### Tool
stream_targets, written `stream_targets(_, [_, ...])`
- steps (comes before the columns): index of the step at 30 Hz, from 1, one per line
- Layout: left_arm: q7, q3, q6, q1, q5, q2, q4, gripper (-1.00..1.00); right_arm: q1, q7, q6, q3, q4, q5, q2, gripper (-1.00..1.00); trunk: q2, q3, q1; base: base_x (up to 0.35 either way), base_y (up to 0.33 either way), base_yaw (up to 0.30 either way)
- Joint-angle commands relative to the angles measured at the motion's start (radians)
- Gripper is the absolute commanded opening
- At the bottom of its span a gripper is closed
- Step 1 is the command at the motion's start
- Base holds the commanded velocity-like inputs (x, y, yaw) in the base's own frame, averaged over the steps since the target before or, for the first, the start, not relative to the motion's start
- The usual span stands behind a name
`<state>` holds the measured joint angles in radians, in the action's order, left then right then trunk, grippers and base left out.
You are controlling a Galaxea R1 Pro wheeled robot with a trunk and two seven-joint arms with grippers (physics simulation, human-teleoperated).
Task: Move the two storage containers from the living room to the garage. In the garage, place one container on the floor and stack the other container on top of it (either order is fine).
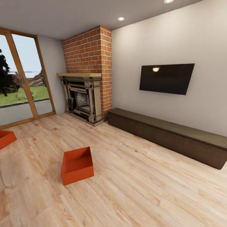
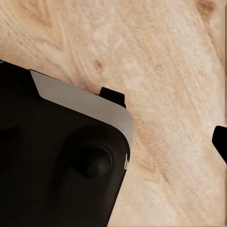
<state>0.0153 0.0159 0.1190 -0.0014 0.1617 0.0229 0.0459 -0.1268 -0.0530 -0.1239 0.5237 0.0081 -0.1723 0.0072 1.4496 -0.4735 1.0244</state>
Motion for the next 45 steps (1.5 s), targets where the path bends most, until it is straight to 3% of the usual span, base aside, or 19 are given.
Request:
stream_targets(1, [0.002,0.001,0.002,0.0,0.007,0.0,0.0,1.0,-0.001,-0.002,-0.003,0.009,0.001,-0.01,0.0,1.0,0.0,-0.001,0.001,0.322,0.0,0.0])
stream_targets(17, [0.002,0.001,0.002,0.0,0.007,0.0,0.0,1.0,-0.001,-0.002,-0.003,0.009,0.001,-0.011,0.001,1.0,0.0,-0.001,0.001,0.308,0.0,0.026])
stream_targets(45, [-0.001,0.001,0.001,0.0,0.007,0.0,0.0,1.0,-0.001,-0.002,-0.003,0.009,0.001,-0.01,0.0,1.0,0.0,-0.001,0.001,0.032,0.0,0.242])
